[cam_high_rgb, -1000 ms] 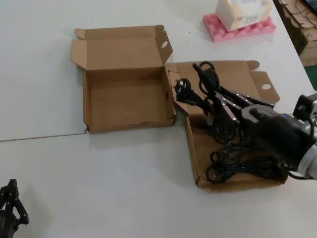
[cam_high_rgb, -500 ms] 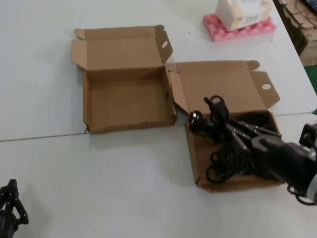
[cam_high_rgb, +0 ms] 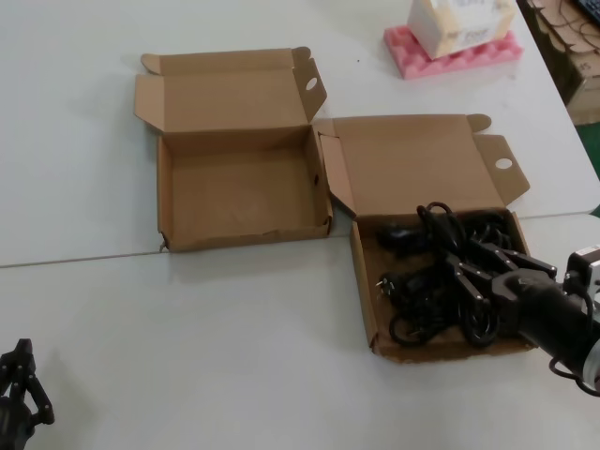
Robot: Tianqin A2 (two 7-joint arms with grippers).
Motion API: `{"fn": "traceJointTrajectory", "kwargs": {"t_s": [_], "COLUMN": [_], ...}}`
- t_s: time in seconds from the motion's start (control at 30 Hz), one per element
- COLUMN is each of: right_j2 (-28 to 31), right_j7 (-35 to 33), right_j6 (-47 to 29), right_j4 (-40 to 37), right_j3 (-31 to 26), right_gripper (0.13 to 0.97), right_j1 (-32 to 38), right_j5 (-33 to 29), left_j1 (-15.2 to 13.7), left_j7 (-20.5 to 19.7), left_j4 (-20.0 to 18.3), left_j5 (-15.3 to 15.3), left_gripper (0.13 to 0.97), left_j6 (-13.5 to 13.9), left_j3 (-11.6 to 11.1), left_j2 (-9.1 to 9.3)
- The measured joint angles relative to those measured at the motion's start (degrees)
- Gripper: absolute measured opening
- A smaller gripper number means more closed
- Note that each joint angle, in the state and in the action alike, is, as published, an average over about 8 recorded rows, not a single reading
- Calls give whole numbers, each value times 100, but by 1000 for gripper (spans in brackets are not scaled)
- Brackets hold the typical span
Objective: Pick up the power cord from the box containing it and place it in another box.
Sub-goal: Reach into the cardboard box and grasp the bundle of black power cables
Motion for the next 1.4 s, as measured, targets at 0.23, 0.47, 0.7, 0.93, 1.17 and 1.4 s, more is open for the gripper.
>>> {"fn": "traceJointTrajectory", "kwargs": {"t_s": [0.23,0.47,0.7,0.93,1.17,1.4], "right_j2": [-9,6,22,24,16,16], "right_j7": [0,0,0,0,0,0], "right_j6": [-57,-191,-268,-360,-413,-487], "right_j4": [167,278,287,265,263,314], "right_j3": [123,335,485,591,666,706], "right_gripper": [367,468,581,541,513,408], "right_j1": [-91,-215,-340,-466,-534,-592], "right_j5": [33,76,76,71,65,62], "left_j1": [0,0,0,0,0,0], "left_j7": [0,0,0,0,0,0], "left_j4": [0,0,0,0,0,0], "left_j5": [0,0,0,0,0,0], "left_gripper": [163,163,163,163,163,163], "left_j6": [0,0,0,0,0,0], "left_j3": [0,0,0,0,0,0], "left_j2": [0,0,0,0,0,0]}}
